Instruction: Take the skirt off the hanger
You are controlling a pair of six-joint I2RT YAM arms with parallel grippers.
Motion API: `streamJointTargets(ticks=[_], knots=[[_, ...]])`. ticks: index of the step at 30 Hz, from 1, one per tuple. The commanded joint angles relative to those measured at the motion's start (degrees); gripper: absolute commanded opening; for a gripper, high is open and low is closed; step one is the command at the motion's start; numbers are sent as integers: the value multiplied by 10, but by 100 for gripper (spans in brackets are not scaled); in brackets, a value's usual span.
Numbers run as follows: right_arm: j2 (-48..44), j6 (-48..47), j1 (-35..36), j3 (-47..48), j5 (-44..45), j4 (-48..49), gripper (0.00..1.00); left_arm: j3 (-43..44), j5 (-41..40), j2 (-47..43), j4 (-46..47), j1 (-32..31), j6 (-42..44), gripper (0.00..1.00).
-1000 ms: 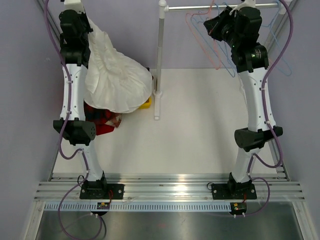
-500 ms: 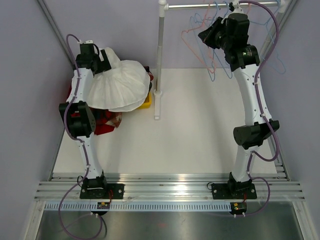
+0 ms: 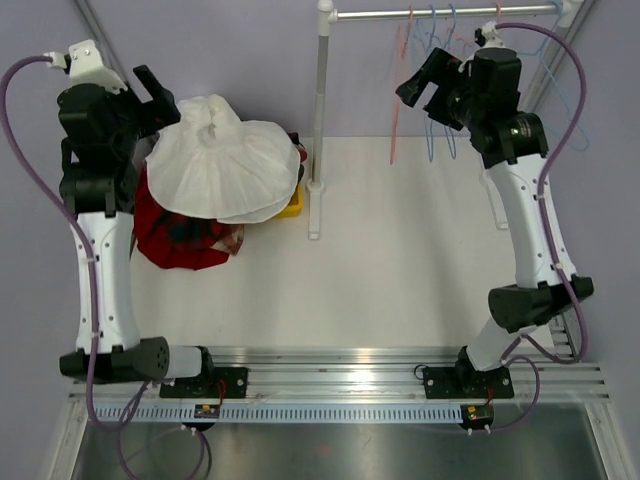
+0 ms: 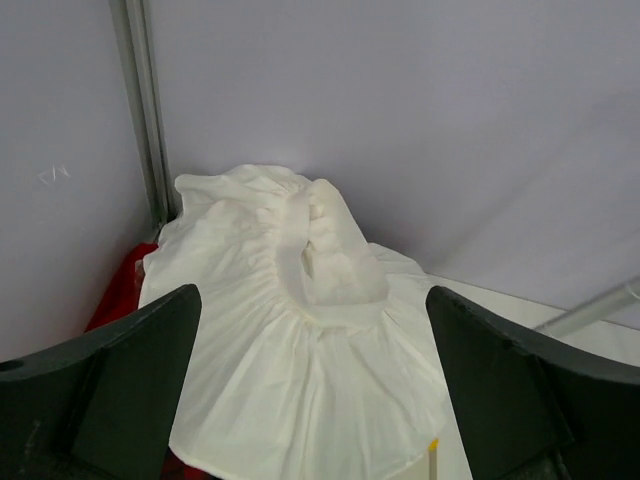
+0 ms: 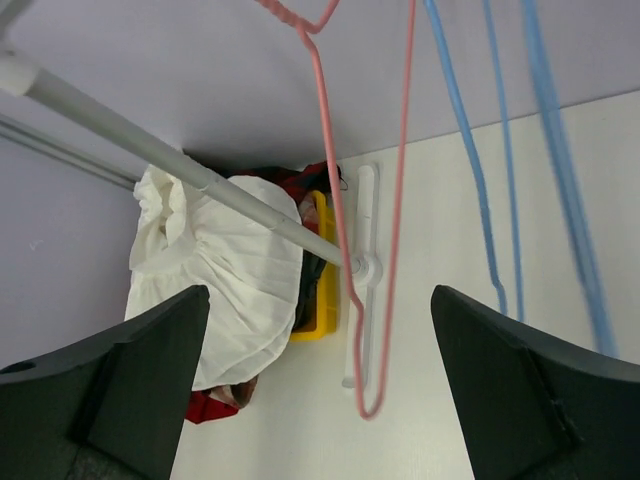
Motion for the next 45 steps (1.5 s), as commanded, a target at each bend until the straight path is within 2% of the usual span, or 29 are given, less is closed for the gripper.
streamJointTargets(ticks=[1, 2, 4, 5, 6, 7, 8, 9, 10, 11, 12, 16, 21, 24, 29, 40, 45], knots=[[-148, -22, -1, -74, 36, 23, 100, -157, 64, -96, 12, -11, -32, 99], [-177, -29, 0, -107, 36, 28, 100, -200, 76, -170, 24, -15, -40, 99], [-272, -36, -1, -181, 32, 58, 100, -287, 120, -239, 46, -25, -54, 99], [-307, -43, 0, -263, 29, 70, 99, -367, 128, -280, 51, -28, -64, 99], [-342, -44, 0, -307, 29, 82, 99, -415, 160, -349, 61, -29, -75, 99], [-415, -44, 0, -350, 28, 109, 100, -458, 182, -390, 92, -29, -90, 99], [-452, -45, 0, -439, 26, 124, 99, -540, 203, -424, 105, -29, -97, 99], [-489, -45, 0, -482, 27, 136, 99, -570, 232, -490, 115, -29, -99, 99], [-561, -44, 0, -523, 30, 153, 99, -592, 237, -517, 112, -29, -96, 99], [-594, -38, 0, -594, 33, 157, 100, -613, 214, -535, 95, -38, -92, 99], [-651, -32, 0, -623, 35, 158, 99, -617, 200, -543, 73, -38, -85, 99], [-753, -18, 0, -720, 36, 130, 99, -657, 140, -581, 23, -57, -65, 99], [-831, -20, 0, -753, 39, 90, 100, -664, 119, -587, 28, -56, -68, 99], [-852, -33, -1, -767, 78, 71, 99, -662, 129, -589, 21, -58, -61, 99], [-849, -34, 0, -768, 101, 56, 100, -662, 125, -588, 20, -62, -58, 99], [-832, -29, 0, -778, 64, 73, 99, -667, 127, -570, 20, -62, -70, 99], [-846, -30, 0, -786, 55, 88, 99, -669, 97, -564, 23, -62, -73, 99]])
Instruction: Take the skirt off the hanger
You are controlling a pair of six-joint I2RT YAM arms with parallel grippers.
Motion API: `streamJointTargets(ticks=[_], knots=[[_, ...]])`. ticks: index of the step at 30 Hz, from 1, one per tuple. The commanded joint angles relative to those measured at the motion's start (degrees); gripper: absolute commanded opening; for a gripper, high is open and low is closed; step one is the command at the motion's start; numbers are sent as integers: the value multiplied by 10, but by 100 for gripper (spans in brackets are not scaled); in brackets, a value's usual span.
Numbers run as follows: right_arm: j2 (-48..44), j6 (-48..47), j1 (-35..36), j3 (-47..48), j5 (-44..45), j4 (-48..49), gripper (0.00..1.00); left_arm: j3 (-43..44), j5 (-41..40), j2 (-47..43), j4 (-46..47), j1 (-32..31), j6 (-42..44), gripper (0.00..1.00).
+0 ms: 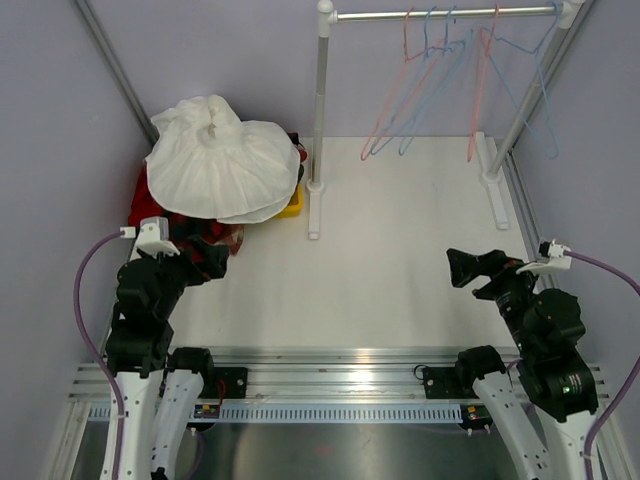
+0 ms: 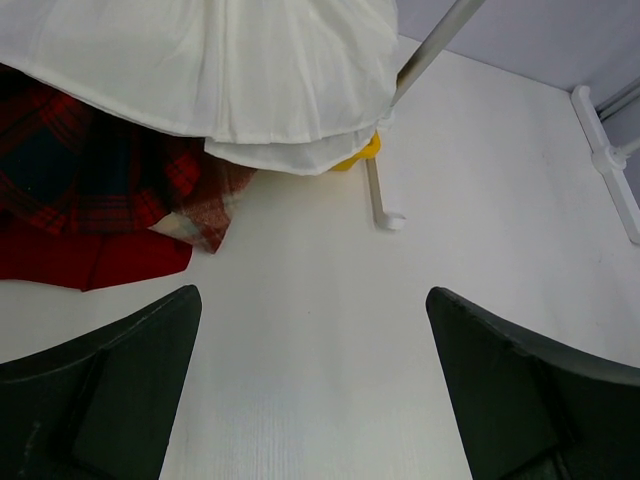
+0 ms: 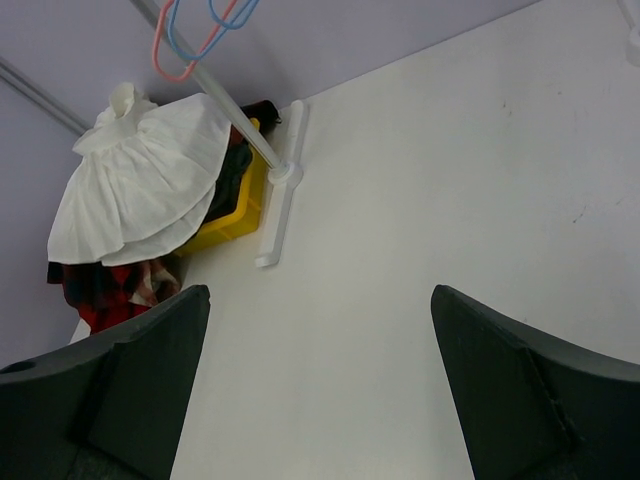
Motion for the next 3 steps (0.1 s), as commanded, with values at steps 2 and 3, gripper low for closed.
streamJointTargets(ticks=[2, 3], knots=[[-5, -5, 0, -3, -21, 29, 99, -16, -60, 8, 36, -2, -3, 99], [-10, -8, 0, 0, -21, 24, 100, -30, -53, 8, 79, -2, 33, 99]])
